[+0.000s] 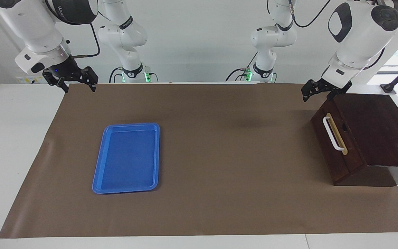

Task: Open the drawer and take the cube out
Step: 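Pull the drawer's white handle outward with the left gripper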

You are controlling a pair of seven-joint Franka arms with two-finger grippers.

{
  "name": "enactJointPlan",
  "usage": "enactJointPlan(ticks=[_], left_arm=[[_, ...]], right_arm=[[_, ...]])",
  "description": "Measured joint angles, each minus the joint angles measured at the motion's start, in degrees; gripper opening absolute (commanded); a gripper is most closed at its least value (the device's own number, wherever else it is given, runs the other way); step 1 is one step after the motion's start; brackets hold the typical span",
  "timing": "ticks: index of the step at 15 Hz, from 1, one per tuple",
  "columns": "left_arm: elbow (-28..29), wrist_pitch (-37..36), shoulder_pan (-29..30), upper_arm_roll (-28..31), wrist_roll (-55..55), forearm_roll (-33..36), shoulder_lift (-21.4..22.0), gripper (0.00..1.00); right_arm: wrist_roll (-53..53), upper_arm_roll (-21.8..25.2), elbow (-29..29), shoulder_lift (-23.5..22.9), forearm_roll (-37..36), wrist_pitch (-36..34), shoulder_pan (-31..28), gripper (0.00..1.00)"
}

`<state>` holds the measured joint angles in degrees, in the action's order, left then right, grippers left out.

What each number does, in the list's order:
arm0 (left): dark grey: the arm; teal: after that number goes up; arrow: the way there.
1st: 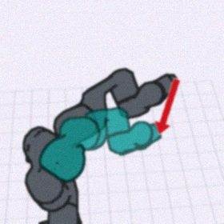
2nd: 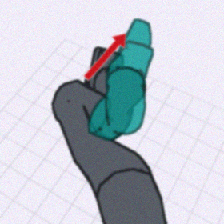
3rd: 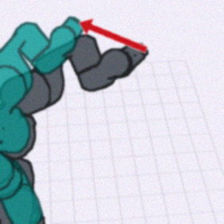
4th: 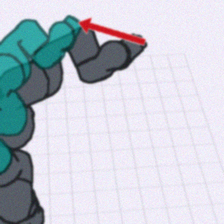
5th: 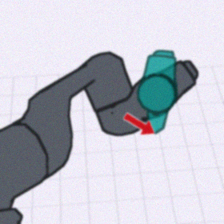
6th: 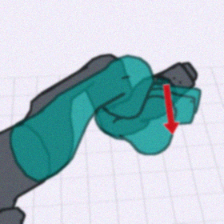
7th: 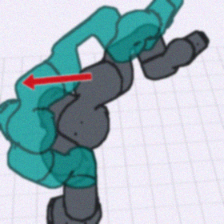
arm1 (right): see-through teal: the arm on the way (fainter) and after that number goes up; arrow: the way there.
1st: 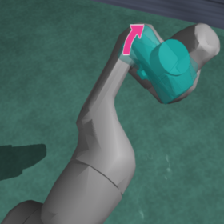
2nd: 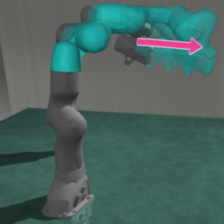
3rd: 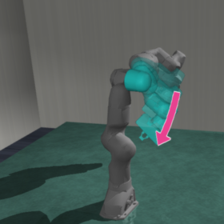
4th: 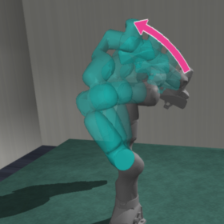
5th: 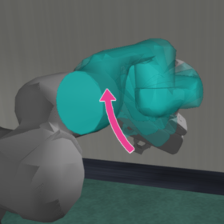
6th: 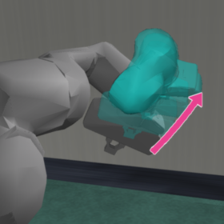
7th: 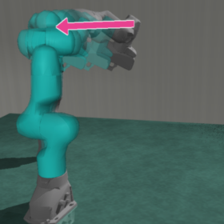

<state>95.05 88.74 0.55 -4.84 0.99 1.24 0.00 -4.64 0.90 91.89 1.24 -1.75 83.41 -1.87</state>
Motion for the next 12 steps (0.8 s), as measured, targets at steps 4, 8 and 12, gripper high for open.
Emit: enactJointPlan(ticks=[4, 8, 12], left_arm=[[0.00, 0.32, 0.00, 0.00, 0.00, 0.00, 0.00, 1.00], [0.62, 3.78, -0.09, -0.14, -0.19, 0.90, 0.07, 1.00], [5.81, 12.75, -1.45, -0.80, -0.45, 7.73, 0.64, 1.00]], right_arm=[[0.00, 0.00, 0.00, 0.00, 0.00, 0.00, 0.00, 1.00], [0.00, 0.00, 0.00, 0.00, 0.00, 0.00, 0.00, 1.00], [0.00, 0.00, 0.00, 0.00, 0.00, 0.00, 0.00, 1.00]])
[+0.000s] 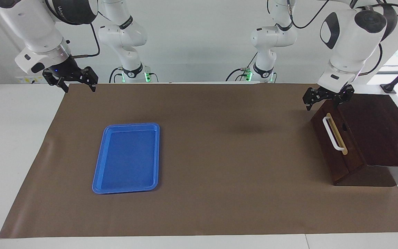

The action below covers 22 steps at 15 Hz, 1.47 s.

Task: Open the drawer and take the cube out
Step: 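Pull the drawer's white handle outward with the left gripper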

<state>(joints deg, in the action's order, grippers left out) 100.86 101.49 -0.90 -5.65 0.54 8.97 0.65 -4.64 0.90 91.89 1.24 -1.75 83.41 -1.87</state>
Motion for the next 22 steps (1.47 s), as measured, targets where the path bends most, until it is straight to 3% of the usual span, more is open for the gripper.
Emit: enactJointPlan(ticks=[7, 11, 16, 19, 22], left_arm=[[11.41, 13.57, -0.27, 0.30, 0.00, 12.31, -1.54, 1.00], [12.36, 18.32, -0.06, 0.49, 0.01, 16.22, -5.06, 1.00], [15.43, 27.66, 4.55, 0.68, -0.17, 19.00, -6.75, 1.00], [16.71, 28.39, 4.62, 0.59, 0.05, 19.02, -6.77, 1.00], [17.95, 29.65, 4.05, 0.45, 3.57, 19.08, -7.40, 1.00]], right_arm=[[-0.47, 0.00, 0.00, 0.00, 0.00, 0.00, 0.00, 1.00], [-13.39, 0.03, 0.19, 0.01, 0.00, -0.05, -0.03, 1.00], [-24.38, -0.16, 4.12, 1.49, 2.55, 0.02, 0.02, 1.00], [-34.71, -0.25, 7.69, 3.29, 6.78, 1.30, 0.03, 1.00], [-37.53, -0.33, 9.45, 4.32, 7.37, 2.88, 0.03, 1.00]])
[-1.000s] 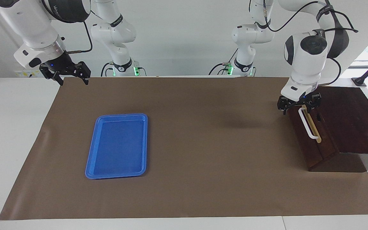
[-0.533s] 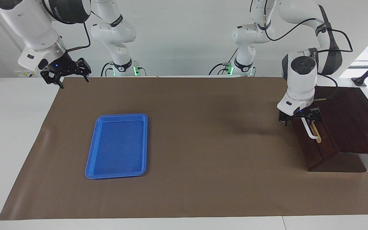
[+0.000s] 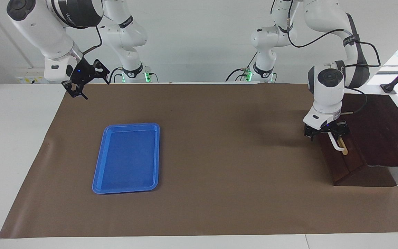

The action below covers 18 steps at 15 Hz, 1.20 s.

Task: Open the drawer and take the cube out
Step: 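Pull the drawer's white handle outward with the left gripper, then lower the left gripper into the open drawer onto the yellow cube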

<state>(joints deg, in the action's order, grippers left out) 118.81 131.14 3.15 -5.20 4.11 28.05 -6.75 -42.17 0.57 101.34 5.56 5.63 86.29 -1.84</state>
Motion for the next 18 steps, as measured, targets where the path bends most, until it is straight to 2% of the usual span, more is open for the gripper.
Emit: enactJointPlan(ticks=[5, 9, 18], left_arm=[[-1.04, -1.67, -6.79, -0.25, 11.36, -0.46, -0.87, 1.00], [-3.01, -3.36, -11.28, -0.33, 14.98, -6.92, -1.52, 1.00], [-7.05, -8.42, -13.31, -0.31, 15.76, -9.59, -2.59, 1.00]], right_arm=[[-0.06, -0.07, 0.15, 0.09, 0.00, 0.27, 0.01, 1.00], [-0.06, -0.07, 0.15, 0.10, 0.00, 0.33, 0.01, 1.00], [-0.07, -0.03, 0.15, 0.11, 0.00, 0.50, -0.02, 1.00]])
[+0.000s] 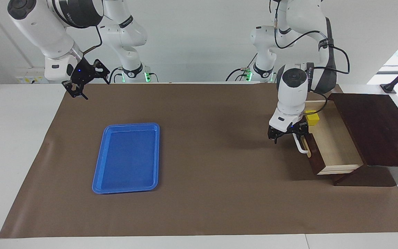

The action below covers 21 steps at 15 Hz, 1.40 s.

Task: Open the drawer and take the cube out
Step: 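Lower the left gripper into the open drawer onto the yellow cube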

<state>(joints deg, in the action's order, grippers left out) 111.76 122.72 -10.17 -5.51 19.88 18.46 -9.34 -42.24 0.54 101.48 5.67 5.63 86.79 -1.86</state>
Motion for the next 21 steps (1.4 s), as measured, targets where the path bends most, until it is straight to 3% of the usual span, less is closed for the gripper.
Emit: enactJointPlan(ticks=[5, 9, 15, 21], left_arm=[[-15.98, -18.87, 0.24, 0.52, 0.84, -6.40, -0.77, 1.00], [-20.56, -23.35, 6.53, 1.30, 6.11, -9.74, -0.17, 1.00], [-19.24, -24.84, 13.70, 1.41, 32.36, -14.02, 0.60, 1.00], [-4.85, -17.14, 15.98, 1.40, 54.35, -15.27, 6.64, 1.00]], right_arm=[[0.00, 0.04, 0.00, 0.00, 0.00, 0.01, -0.01, 1.00], [0.00, 0.04, 0.00, 0.01, 0.00, 0.01, -0.01, 1.00], [0.00, 0.04, 0.00, 0.01, 0.00, 0.01, 0.00, 1.00], [0.00, 0.00, 0.00, 0.01, 0.00, 0.01, 0.00, 1.00]])
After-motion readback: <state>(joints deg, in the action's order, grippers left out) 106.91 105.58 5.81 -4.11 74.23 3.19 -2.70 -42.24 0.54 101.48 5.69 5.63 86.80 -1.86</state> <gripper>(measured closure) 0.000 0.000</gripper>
